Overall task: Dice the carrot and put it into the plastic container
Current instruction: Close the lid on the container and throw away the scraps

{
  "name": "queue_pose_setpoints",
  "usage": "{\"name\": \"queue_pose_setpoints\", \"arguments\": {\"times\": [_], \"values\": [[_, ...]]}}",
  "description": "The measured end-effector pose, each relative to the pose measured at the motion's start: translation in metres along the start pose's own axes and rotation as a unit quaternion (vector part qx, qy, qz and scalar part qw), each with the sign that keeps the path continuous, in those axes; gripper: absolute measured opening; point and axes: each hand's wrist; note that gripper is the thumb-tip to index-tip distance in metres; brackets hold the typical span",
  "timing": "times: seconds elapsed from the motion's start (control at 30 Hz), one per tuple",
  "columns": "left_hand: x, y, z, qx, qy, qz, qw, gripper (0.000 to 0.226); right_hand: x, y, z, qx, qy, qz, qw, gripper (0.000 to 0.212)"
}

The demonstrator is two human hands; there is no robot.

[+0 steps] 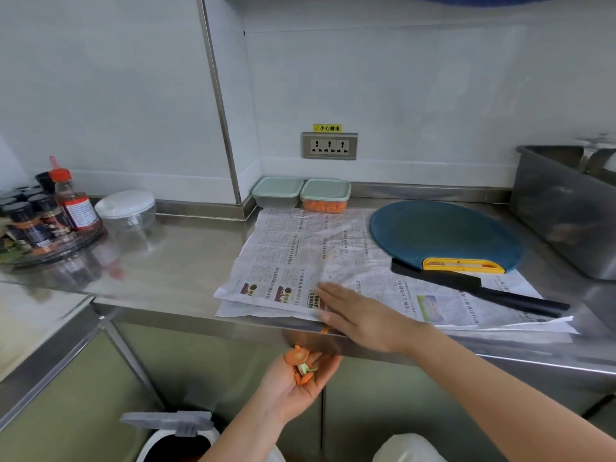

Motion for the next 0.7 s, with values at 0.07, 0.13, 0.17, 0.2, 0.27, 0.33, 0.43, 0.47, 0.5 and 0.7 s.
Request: {"name": "queue_pose_setpoints", "arguments": {"times": [0.07,0.13,0.17,0.2,0.27,0.33,0.43,0.47,0.5,0.7], "values": [[-0.003,0.0,0.001,-0.004,0.019,0.008,1.0,0.042,0.006,0.011,0.006,-0.03,-0.039,0.011,0.999,0.073],[-0.004,0.0,0.002,0.0,0.028,0.016,0.999,0.038,0.011,0.02,0.012,-0.052,-0.064,0.01,0.997,0.073],[-0.005,0.001,0.001,-0.002,0.032,0.019,0.999,0.036,0.012,0.023,0.013,-0.06,-0.072,0.005,0.996,0.065],[-0.006,0.0,0.001,-0.005,0.037,0.019,0.999,0.035,0.014,0.025,0.014,-0.07,-0.08,-0.004,0.994,0.057],[-0.008,0.001,0.0,-0.017,0.041,0.015,0.999,0.036,0.015,0.028,0.015,-0.095,-0.095,-0.013,0.991,0.051],[-0.008,0.001,0.0,-0.021,0.04,0.024,0.999,0.035,0.017,0.031,0.014,-0.114,-0.106,-0.017,0.988,0.056],[-0.002,0.004,0.003,-0.013,0.03,0.047,0.998,0.029,0.019,0.036,0.013,-0.138,-0.102,-0.027,0.985,0.056],[0.002,0.006,0.004,-0.013,0.028,0.057,0.998,0.028,0.019,0.038,0.012,-0.153,-0.104,-0.026,0.982,0.055],[0.006,0.009,0.004,-0.014,0.026,0.066,0.997,0.027,0.019,0.04,0.012,-0.167,-0.107,-0.022,0.98,0.052],[0.018,0.016,0.006,-0.029,0.01,0.065,0.997,0.023,0.024,0.048,0.014,-0.213,-0.14,0.006,0.967,0.037]]}}
Point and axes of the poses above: each hand's wrist, its own z-axis away from the middle knuckle, its own y-axis out of the palm, x = y × z, and after that the axes turned 5 degrees about x, right-handed
